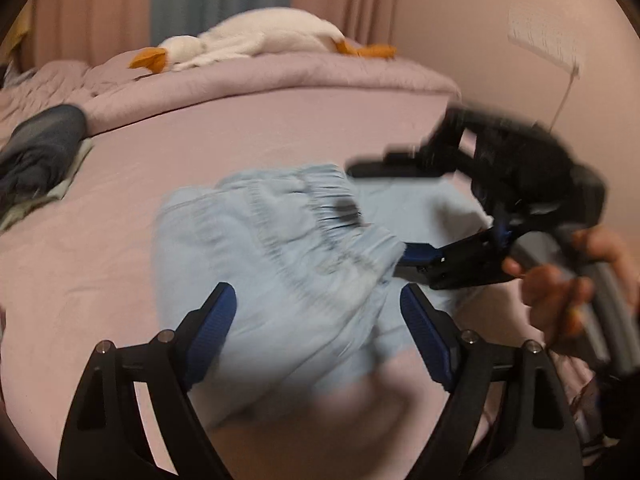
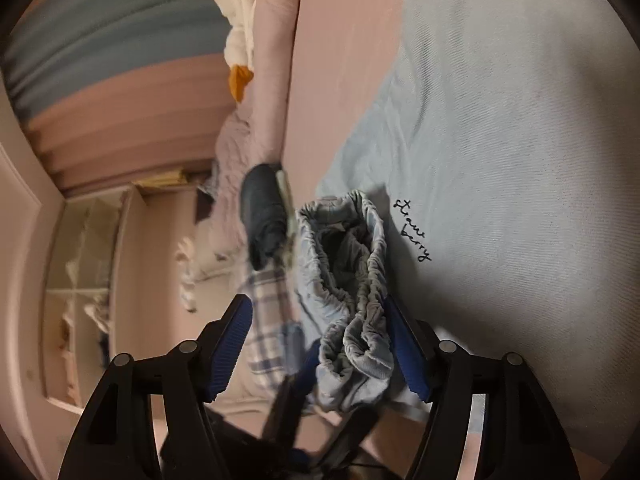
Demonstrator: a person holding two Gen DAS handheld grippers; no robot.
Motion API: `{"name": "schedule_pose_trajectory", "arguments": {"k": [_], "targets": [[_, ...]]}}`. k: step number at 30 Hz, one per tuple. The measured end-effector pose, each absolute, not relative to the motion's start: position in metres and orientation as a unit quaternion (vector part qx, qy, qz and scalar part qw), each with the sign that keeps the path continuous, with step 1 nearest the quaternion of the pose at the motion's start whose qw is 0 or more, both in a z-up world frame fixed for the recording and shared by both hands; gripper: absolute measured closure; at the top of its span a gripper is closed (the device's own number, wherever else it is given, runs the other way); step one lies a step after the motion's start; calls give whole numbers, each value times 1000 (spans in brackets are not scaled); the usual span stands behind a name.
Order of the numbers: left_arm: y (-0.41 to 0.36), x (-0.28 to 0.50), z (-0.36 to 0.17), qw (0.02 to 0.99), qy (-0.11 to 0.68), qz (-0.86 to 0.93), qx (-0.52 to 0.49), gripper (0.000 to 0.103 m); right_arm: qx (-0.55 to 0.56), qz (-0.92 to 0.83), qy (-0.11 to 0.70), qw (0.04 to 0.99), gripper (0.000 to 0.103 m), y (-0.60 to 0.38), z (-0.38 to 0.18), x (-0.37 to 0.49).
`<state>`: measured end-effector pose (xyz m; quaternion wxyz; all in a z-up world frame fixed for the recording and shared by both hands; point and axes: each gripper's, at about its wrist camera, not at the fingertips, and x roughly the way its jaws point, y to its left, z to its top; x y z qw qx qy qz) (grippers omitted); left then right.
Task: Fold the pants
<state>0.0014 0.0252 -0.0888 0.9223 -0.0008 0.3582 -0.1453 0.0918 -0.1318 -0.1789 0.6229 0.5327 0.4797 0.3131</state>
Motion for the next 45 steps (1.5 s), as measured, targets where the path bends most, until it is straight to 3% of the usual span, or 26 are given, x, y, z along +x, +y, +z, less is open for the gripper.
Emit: {"name": "schedule_pose_trajectory", "arguments": {"k": [4,6,9,13,20,34,36,37,39,40,44,45], "targets": [[80,-18,-88,926,361,-83,-72,11,435,299,509,680,41,-112,-163,96],[102,-23,-92,922,370,-55,-103,11,345,285,528,722,65,-92,-152,96],[132,-30,-99,913,381,-14,-147,11,266,270,529,759,70,-72,-142,96],[142,-35,-95,912,377,2,-160,11,212,274,473,810,72,-67,-104,91],[125,-27,-93,913,382,-14,-144,11,208,246,378,868,73,-141,-34,83],[61,48,-89,908,407,-81,-62,11,262,136,442,847,73,-206,-137,104],[57,59,-85,908,404,-91,-66,14,274,143,452,837,68,-211,-141,108],[56,65,-83,908,403,-97,-69,17,281,145,454,833,64,-214,-138,108],[54,80,-77,908,400,-106,-70,36,249,117,446,852,48,-215,-121,102],[52,88,-75,907,401,-110,-67,41,218,95,431,871,47,-212,-111,96],[48,122,-76,898,416,-127,-67,84,97,90,359,924,46,-189,-70,72],[48,128,-77,895,420,-131,-70,90,84,110,354,925,46,-180,-67,69]]}}
